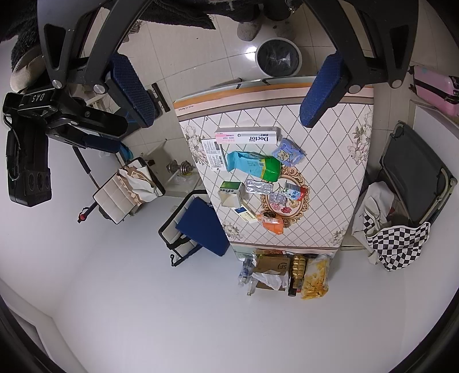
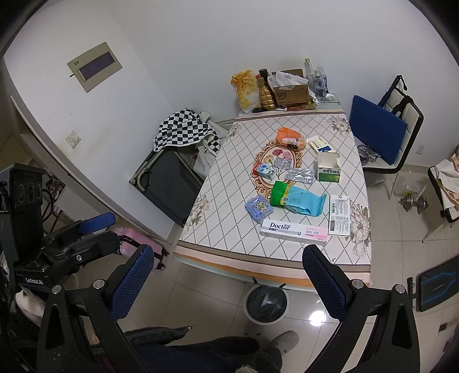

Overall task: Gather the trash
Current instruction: 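Grasp the Doctor toothpaste box with the left tool while the right grasps the medicine card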

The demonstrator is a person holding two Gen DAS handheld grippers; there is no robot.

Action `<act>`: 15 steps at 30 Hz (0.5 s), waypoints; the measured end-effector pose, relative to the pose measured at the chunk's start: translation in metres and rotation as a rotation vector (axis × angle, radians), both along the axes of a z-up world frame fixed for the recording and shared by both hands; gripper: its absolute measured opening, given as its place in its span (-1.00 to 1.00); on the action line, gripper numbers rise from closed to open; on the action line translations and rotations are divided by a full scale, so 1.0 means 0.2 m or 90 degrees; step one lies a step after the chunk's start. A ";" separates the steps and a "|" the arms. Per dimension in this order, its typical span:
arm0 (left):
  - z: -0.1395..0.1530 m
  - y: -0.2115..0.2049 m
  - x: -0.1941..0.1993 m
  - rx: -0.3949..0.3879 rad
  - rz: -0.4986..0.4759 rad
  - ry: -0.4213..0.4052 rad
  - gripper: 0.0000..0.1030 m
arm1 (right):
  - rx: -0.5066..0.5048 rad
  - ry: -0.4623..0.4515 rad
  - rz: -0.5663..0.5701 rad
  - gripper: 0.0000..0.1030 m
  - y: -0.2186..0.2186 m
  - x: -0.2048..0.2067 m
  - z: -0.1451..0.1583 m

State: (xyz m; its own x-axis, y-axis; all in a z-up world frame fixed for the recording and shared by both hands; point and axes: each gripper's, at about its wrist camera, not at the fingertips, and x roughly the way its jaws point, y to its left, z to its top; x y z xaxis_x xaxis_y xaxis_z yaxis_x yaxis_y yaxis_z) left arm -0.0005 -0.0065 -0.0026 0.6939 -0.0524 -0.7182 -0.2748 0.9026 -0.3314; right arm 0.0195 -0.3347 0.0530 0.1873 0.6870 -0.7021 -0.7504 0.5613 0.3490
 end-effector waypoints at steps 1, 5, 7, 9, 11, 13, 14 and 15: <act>0.00 0.00 0.00 0.000 0.000 0.000 1.00 | 0.000 0.000 0.000 1.00 0.00 0.00 0.00; -0.01 0.01 0.00 -0.001 -0.005 0.000 1.00 | 0.000 0.000 -0.003 1.00 0.00 0.00 0.00; -0.01 0.02 0.00 -0.004 -0.008 0.002 1.00 | 0.000 0.001 -0.005 1.00 0.01 0.00 0.00; -0.03 0.04 0.01 -0.005 -0.010 0.006 1.00 | -0.002 0.003 -0.008 1.00 0.03 0.00 -0.01; -0.05 0.08 0.05 0.009 0.001 0.018 1.00 | -0.005 0.005 -0.019 1.00 0.05 0.01 -0.02; -0.10 0.12 0.10 0.055 0.033 0.048 1.00 | -0.015 0.006 -0.048 1.00 0.07 0.04 -0.04; -0.14 0.14 0.13 0.079 0.051 0.068 1.00 | -0.024 0.005 -0.070 1.00 0.08 0.07 -0.06; -0.20 0.17 0.19 0.101 0.070 0.090 1.00 | -0.036 0.002 -0.093 1.00 0.09 0.10 -0.08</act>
State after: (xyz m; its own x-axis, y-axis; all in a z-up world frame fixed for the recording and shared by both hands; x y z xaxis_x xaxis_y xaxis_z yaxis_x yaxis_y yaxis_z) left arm 0.0368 0.0273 -0.0422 0.5807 0.1401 -0.8020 -0.4085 0.9022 -0.1382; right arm 0.0403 -0.3166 0.0370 0.2793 0.6117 -0.7401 -0.6586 0.6830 0.3159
